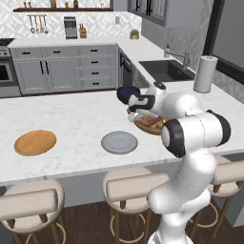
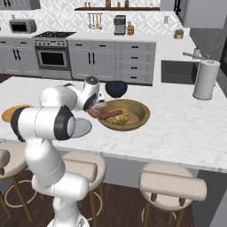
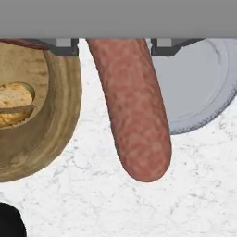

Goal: Place one bun and one sausage from the bowl on each plate.

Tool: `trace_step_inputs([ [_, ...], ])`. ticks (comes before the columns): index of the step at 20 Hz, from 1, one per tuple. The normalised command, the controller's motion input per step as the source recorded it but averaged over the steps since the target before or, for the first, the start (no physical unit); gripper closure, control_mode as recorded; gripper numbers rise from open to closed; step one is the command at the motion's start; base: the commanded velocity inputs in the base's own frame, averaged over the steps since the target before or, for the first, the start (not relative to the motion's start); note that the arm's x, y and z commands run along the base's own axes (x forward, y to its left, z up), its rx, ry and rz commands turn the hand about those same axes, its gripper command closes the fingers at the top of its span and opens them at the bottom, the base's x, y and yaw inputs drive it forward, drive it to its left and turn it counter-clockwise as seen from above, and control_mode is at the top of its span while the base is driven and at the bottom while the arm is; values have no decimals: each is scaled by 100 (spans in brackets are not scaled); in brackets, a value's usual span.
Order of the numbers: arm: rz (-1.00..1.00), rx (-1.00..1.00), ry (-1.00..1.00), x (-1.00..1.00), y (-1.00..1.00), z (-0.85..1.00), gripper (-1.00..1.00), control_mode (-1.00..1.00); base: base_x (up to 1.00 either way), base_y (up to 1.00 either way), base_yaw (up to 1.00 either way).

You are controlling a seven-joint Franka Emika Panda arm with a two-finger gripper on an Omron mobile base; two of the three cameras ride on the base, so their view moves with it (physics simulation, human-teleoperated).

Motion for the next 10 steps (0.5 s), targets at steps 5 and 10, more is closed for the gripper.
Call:
trace_step_inputs([
  [5, 9, 18, -5, -1, 32, 29, 100, -100, 0, 0, 0],
  [10, 14, 4, 0, -19, 73, -9, 100, -100, 0, 0, 0],
])
